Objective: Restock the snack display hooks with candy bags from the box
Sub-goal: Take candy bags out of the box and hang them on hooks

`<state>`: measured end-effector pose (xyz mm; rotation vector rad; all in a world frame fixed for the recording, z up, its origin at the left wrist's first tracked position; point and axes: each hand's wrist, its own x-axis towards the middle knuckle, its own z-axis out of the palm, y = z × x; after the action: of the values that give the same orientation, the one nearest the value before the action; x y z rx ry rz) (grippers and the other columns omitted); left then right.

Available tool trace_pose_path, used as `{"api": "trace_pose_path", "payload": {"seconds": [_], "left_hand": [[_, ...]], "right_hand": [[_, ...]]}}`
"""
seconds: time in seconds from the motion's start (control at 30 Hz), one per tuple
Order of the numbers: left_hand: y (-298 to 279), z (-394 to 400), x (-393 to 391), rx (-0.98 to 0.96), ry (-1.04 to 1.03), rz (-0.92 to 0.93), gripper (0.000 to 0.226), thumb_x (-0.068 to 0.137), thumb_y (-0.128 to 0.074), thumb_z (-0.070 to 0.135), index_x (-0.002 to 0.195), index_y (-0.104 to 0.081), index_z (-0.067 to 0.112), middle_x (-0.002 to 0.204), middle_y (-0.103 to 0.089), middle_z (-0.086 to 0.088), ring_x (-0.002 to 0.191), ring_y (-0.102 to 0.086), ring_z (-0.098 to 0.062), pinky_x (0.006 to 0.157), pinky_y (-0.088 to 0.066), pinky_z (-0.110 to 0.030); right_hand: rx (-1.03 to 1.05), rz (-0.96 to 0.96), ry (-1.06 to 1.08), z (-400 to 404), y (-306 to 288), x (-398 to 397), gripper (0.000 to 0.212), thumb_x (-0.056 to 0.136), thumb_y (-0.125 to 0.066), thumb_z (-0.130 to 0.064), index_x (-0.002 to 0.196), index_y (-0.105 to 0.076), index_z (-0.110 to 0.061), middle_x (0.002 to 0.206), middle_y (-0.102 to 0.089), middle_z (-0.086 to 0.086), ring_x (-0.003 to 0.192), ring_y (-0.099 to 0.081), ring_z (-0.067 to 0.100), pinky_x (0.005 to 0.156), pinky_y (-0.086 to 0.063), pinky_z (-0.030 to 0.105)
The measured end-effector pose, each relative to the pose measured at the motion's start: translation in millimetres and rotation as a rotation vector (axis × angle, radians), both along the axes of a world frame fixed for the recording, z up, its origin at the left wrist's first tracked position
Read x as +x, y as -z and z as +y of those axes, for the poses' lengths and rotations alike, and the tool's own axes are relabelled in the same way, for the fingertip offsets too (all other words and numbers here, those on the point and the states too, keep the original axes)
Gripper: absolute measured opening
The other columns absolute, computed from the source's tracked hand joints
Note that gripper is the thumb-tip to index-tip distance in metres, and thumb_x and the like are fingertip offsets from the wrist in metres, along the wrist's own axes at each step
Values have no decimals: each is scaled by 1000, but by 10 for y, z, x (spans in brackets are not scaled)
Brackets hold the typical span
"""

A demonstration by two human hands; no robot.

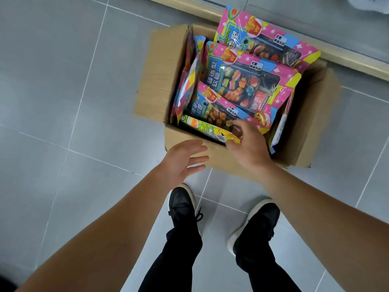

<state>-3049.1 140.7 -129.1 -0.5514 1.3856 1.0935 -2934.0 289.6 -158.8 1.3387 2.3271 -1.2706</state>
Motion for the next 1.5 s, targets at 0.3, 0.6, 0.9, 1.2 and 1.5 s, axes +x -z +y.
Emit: {"api": "trace_pose_path", "payload": {"seconds": [0.3,0.6,0.9,1.2,1.5], "left_hand": [[-147,107,13,-56,24,-28,38,97,-58,33,126,-55,10,126,-64,-10,105,-67,-35,92,-55,-47],[-743,415,414,-127,-112,-14,21,93,-56,2,112,-63,-3,88,-71,-18,71,-71,-28,69,-61,-41],[-1905,139,305,-1,242,94,22,91,-59,1,99,-66,20,88,-74,0,83,-68,-23,82,-55,-45],[-3725,254,-107,273,345,163,31,87,-59,-2,115,-64,9,110,-70,-17,99,-65,-32,93,-52,-52],[-5520,263,178,417,379,379,27,93,-64,14,120,-64,11,115,-71,-5,94,-71,-17,70,-60,-35]], "right_hand": [[58,-6,-235,-65,-67,-44,30,92,-58,-13,116,-72,-25,107,-74,2,100,-66,23,83,-48,28],[78,142,-245,-412,-1112,699,39,89,-56,-24,125,-68,-14,133,-63,1,124,-58,20,103,-47,33],[31,48,12,-9,-2323,768,55,80,-69,-41,130,-57,-21,128,-59,-3,117,-55,13,98,-44,31],[-152,199,471,126,-4052,503,43,73,-65,-25,116,-67,-23,104,-73,0,90,-69,13,74,-53,23],[-44,413,760,-180,-5697,780,8,74,-66,-19,80,-70,-19,72,-65,3,69,-57,16,66,-47,35]]}}
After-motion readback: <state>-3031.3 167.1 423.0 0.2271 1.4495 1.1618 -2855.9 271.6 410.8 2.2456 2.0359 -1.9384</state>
